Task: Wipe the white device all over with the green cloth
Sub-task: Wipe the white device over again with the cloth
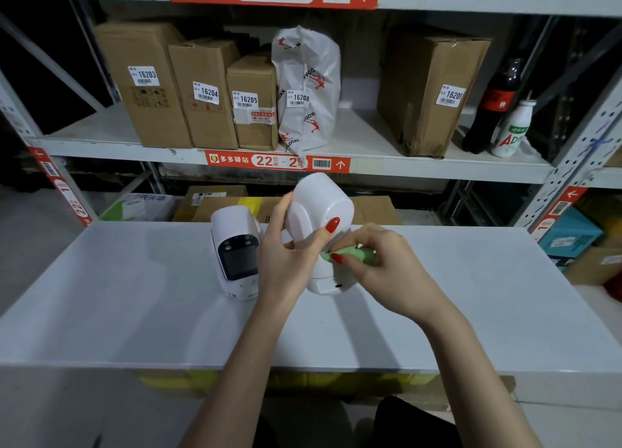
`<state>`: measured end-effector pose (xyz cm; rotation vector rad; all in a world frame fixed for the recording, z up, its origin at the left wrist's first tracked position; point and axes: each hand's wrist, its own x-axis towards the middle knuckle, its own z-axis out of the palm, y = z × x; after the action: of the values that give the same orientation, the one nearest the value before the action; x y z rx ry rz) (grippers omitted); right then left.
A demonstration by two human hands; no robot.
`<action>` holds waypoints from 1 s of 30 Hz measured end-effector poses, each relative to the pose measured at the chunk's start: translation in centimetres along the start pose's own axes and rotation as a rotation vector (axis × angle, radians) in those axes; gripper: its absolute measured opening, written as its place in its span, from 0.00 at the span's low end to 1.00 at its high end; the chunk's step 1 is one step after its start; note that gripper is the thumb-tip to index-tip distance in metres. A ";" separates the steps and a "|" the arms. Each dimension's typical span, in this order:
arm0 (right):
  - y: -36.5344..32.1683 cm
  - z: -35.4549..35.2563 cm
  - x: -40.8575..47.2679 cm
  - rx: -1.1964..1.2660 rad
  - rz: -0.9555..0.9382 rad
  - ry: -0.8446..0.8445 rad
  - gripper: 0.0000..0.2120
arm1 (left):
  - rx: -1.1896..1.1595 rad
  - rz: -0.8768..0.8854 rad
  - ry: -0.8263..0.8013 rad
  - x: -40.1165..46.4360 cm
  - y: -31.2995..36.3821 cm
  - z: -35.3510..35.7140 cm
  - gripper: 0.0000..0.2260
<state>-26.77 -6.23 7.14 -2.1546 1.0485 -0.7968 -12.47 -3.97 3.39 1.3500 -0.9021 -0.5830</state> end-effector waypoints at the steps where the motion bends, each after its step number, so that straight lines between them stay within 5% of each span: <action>1: 0.1 -0.1 0.1 0.024 0.005 0.039 0.09 | 0.000 -0.003 0.000 0.1 0.0 0.0 0.31; 7: 1.5 -0.6 0.6 0.302 0.097 0.400 0.12 | -0.079 -0.033 0.004 0.4 0.2 -0.2 0.28; 11: 2.3 -0.7 0.9 0.213 0.141 0.550 0.09 | -0.131 -0.085 -0.010 0.6 0.1 -0.2 0.24; 17: 3.1 -0.2 1.1 0.065 0.230 0.385 0.10 | -0.264 -0.177 -0.064 0.5 0.5 -0.3 0.26; 22: 1.6 -0.1 0.6 0.192 0.224 0.093 0.24 | -0.319 -0.191 -0.072 0.5 1.0 -0.3 0.21; 26: 0.4 -0.5 0.2 0.258 0.231 -0.029 0.18 | -0.386 -0.221 -0.092 0.6 1.2 -0.5 0.20; 30: 0.4 -0.4 0.0 0.229 0.253 -0.070 0.25 | -0.436 -0.267 -0.101 0.7 1.2 -0.6 0.21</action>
<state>-27.25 -6.55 7.13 -1.8034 1.1093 -0.6818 -11.77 -3.95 4.71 1.0538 -0.6281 -0.9992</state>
